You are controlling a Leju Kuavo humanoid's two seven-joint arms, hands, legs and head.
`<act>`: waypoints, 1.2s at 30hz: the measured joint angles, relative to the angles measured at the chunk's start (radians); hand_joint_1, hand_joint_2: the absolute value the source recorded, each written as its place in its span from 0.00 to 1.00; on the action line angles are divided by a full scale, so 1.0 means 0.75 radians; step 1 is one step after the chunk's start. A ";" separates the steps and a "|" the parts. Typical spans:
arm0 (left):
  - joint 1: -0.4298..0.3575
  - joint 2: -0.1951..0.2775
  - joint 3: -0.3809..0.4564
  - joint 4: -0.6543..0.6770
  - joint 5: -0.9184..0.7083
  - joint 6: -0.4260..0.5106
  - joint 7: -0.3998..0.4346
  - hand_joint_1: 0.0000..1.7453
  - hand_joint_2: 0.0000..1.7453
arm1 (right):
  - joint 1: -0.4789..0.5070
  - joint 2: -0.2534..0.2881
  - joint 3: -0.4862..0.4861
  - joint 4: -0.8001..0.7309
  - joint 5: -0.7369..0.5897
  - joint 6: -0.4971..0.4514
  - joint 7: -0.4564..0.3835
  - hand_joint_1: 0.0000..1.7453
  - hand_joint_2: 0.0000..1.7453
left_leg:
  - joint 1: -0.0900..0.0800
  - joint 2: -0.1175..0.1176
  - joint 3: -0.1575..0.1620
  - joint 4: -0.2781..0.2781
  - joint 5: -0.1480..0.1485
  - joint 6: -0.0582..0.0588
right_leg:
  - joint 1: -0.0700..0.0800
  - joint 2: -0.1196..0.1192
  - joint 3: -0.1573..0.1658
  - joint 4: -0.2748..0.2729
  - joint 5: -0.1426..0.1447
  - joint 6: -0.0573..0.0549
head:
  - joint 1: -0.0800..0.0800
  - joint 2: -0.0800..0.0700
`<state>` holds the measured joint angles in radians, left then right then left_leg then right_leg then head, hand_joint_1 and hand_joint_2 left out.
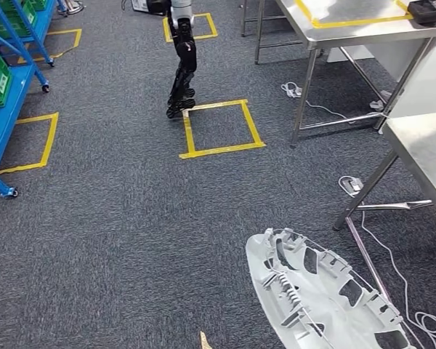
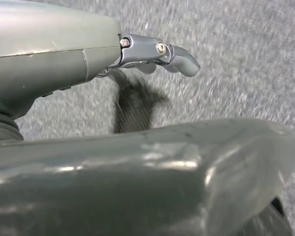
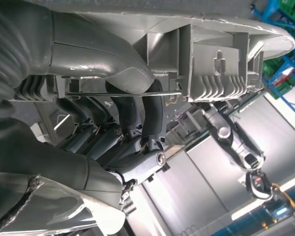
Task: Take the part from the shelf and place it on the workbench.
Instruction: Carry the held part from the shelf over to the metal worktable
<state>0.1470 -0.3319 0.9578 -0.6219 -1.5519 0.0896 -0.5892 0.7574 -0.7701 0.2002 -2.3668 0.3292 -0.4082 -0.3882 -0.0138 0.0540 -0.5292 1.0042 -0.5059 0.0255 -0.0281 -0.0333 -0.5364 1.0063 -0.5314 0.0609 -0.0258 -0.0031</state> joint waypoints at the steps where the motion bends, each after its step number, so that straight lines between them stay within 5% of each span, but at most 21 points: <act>1: 0.000 -0.001 0.002 -0.008 -0.001 0.000 -0.001 0.00 0.00 | -0.001 0.000 -0.002 0.001 0.001 0.001 -0.001 1.00 1.00 | -0.001 0.006 0.003 0.002 -0.003 -0.005 | 0.003 0.011 -0.002 0.002 0.001 -0.011 | -0.001 0.000; 4: 0.001 -0.002 0.008 -0.023 -0.001 0.000 -0.004 0.00 0.00 | -0.002 0.000 -0.005 0.003 0.001 0.003 -0.002 1.00 1.00 | 0.006 -0.003 -0.002 0.035 -0.035 -0.023 | 0.003 0.031 0.004 0.002 0.006 -0.038 | -0.002 0.000; 7: 0.005 -0.003 0.010 -0.032 -0.008 0.000 -0.005 0.00 0.00 | -0.006 0.003 -0.006 0.004 0.004 0.004 -0.007 1.00 1.00 | 0.011 -0.048 -0.094 0.259 -0.165 -0.035 | 0.005 0.053 0.007 0.003 0.014 -0.053 | -0.006 0.000; 9: 0.007 -0.003 0.009 -0.033 -0.017 0.004 -0.005 0.00 0.00 | -0.011 0.016 -0.007 0.007 0.010 0.014 -0.020 1.00 1.00 | 0.010 -0.055 -0.154 0.390 -0.201 -0.030 | 0.011 0.072 0.006 0.003 0.014 -0.055 | -0.007 0.000; 11: 0.006 -0.003 0.006 -0.030 -0.021 0.023 -0.005 0.00 0.00 | -0.024 0.046 -0.007 0.013 0.022 0.032 -0.041 1.00 1.00 | 0.005 -0.064 -0.134 0.328 -0.131 -0.012 | 0.017 0.095 0.009 0.003 0.013 -0.056 | -0.006 0.000; 14: -0.001 0.003 0.001 -0.015 -0.021 0.064 -0.007 0.00 0.00 | -0.050 0.095 -0.007 0.024 0.042 0.050 -0.065 1.00 1.00 | -0.009 -0.129 -0.031 0.070 -0.002 0.020 | 0.019 0.130 0.007 0.004 0.014 -0.054 | -0.007 0.000; 16: -0.009 0.005 0.000 -0.005 -0.021 0.077 -0.008 0.00 0.00 | -0.058 0.119 -0.007 0.031 0.049 0.054 -0.071 1.00 1.00 | -0.013 -0.146 -0.011 0.017 0.005 0.025 | 0.016 0.149 -0.002 0.003 0.018 -0.047 | -0.009 0.000; 19: -0.027 0.006 -0.006 0.013 -0.018 0.105 -0.010 0.00 0.00 | -0.059 0.144 -0.008 0.036 0.056 0.057 -0.073 1.00 1.00 | -0.006 -0.114 -0.002 -0.019 0.019 0.028 | 0.016 0.147 -0.026 0.015 0.007 -0.031 | -0.007 0.000; 23: -0.059 0.017 -0.007 0.092 -0.003 0.180 -0.014 0.00 0.00 | -0.057 0.172 -0.009 0.038 0.098 0.055 -0.074 1.00 1.00 | 0.001 -0.064 -0.002 -0.042 0.032 0.037 | 0.020 0.063 -0.159 0.293 -0.149 -0.014 | 0.001 0.000; 25: -0.074 0.027 -0.007 0.141 -0.003 0.204 -0.008 0.00 0.00 | -0.047 0.179 -0.015 0.038 0.119 0.052 -0.070 1.00 1.00 | 0.002 -0.039 -0.003 -0.041 0.030 0.035 | 0.016 0.054 -0.181 0.351 -0.152 -0.004 | 0.002 0.000; 28: -0.090 0.043 -0.007 0.210 -0.009 0.235 0.002 0.00 0.00 | -0.016 0.181 -0.040 0.029 0.146 0.041 -0.050 1.00 1.00 | 0.003 -0.011 -0.002 -0.027 0.020 0.020 | 0.008 0.010 -0.049 0.116 -0.035 0.010 | 0.003 0.000; 30: -0.096 0.057 -0.007 0.249 -0.016 0.255 0.008 0.00 0.00 | 0.018 0.178 -0.069 0.016 0.149 0.031 -0.035 1.00 1.00 | -0.003 0.000 -0.002 -0.009 0.008 0.005 | 0.008 -0.014 0.012 0.000 -0.003 0.001 | 0.003 0.000; 34: -0.110 0.088 -0.008 0.318 -0.021 0.290 0.013 0.00 0.00 | 0.111 0.156 -0.188 -0.025 0.080 0.055 -0.040 1.00 1.00 | -0.001 0.001 -0.003 0.019 -0.017 -0.018 | 0.008 0.011 0.017 -0.006 0.000 -0.035 | -0.003 0.000; 36: -0.118 0.100 -0.008 0.346 -0.022 0.297 0.014 0.00 0.00 | 0.145 0.152 -0.274 -0.044 0.028 0.107 -0.060 1.00 1.00 | 0.005 -0.033 -0.043 0.122 -0.089 -0.032 | 0.006 0.024 0.022 -0.007 0.007 -0.050 | -0.006 0.000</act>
<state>0.0583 -0.2566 0.9521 -0.3622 -1.5682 0.3123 -0.5789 0.8659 -0.6562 -0.0050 -2.4000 0.3500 -0.3279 -0.4328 -0.0098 0.0294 -0.5613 1.0961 -0.5727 0.0019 -0.0237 -0.0151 -0.5197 1.0013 -0.5260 0.0230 -0.0303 -0.0031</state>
